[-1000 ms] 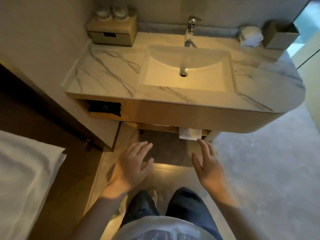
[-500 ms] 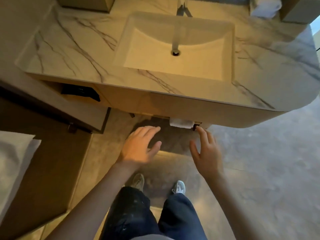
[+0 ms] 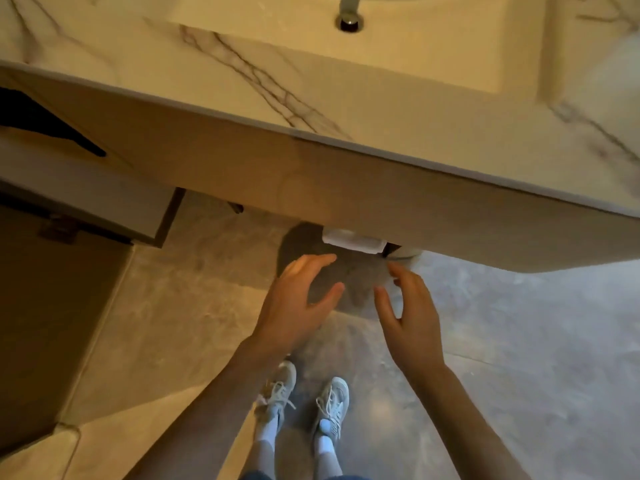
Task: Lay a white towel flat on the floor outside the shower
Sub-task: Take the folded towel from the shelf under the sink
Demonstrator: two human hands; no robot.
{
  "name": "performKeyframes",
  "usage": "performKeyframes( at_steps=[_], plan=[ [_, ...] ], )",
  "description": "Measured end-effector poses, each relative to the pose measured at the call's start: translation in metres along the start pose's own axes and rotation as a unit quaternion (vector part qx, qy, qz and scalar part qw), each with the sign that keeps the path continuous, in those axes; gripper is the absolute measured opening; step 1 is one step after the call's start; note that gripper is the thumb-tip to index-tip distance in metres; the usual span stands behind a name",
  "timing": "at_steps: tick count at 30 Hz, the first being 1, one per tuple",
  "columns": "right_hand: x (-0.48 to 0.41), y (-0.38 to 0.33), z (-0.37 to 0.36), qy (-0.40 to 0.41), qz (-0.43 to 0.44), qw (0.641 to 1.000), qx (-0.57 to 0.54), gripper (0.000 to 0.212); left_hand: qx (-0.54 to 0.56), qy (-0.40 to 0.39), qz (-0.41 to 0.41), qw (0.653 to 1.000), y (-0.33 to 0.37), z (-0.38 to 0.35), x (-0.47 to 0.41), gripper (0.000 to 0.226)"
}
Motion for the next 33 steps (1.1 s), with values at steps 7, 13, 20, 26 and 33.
performKeyframes(
  at_steps=[7,13,20,26,33],
  plan=[
    [-0.05,0.109,-0.127,0.024,0.029,0.999,0.017,0.044,-0.013,-0.013,0.01,1.0,-0.145,-0.099,-0.059,0.048],
    [-0.069,0.195,-0.228,0.014,0.019,0.998,0.055,0.045,-0.026,-0.028,-0.002,0.999,-0.255,-0.164,-0.102,0.052],
    [-0.096,0.256,-0.275,0.115,0.048,0.992,-0.003,0.044,0.054,0.022,-0.048,0.997,-0.334,-0.202,-0.152,0.039],
    [-0.125,0.263,-0.257,0.17,0.09,0.981,-0.024,0.038,0.079,-0.002,-0.061,0.995,-0.34,-0.219,-0.176,0.044],
    [-0.142,0.261,-0.231,0.194,0.086,0.976,0.044,0.044,0.113,-0.01,-0.097,0.989,-0.314,-0.229,-0.206,0.055]
  ],
)
Point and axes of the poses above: each hand's wrist, its own x-axis away from the middle knuckle, its own z-axis out of the back of the hand, y = z × x, the point moved 6 cm from there along -x, towards the middle knuckle, and after that the axes turned 1 degree about -x, right-handed, at the moved point
